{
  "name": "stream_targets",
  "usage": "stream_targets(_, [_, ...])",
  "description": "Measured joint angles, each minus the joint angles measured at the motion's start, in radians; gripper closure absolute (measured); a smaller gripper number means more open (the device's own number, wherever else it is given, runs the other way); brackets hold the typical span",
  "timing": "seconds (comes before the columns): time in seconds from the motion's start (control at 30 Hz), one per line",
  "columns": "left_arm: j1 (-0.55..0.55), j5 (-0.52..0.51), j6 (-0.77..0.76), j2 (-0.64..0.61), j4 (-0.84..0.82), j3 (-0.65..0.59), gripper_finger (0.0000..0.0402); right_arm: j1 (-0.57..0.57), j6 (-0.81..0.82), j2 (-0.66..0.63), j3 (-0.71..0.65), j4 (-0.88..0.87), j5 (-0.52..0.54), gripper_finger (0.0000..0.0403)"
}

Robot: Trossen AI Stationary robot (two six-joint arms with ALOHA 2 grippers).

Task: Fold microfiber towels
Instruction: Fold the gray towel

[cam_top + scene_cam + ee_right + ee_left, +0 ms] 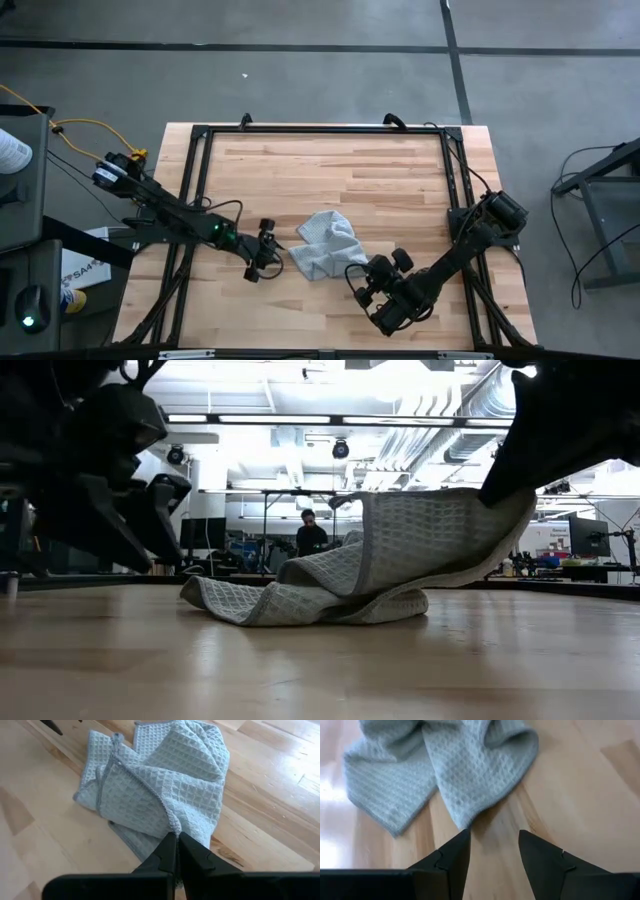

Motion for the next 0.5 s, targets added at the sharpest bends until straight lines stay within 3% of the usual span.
stream_targets(0.3, [0.052,-0.035,0.068,0.002,-0.003,0.000,0.0236,0.001,-0.010,0.000,0.000,0.055,0.002,0.0399])
stream_targets(0.5, [0.110,0.052,0.084,0.002,0.005,0.000,0.0236,0.006,-0.010,0.000,0.000,0.076,0.007,0.0399])
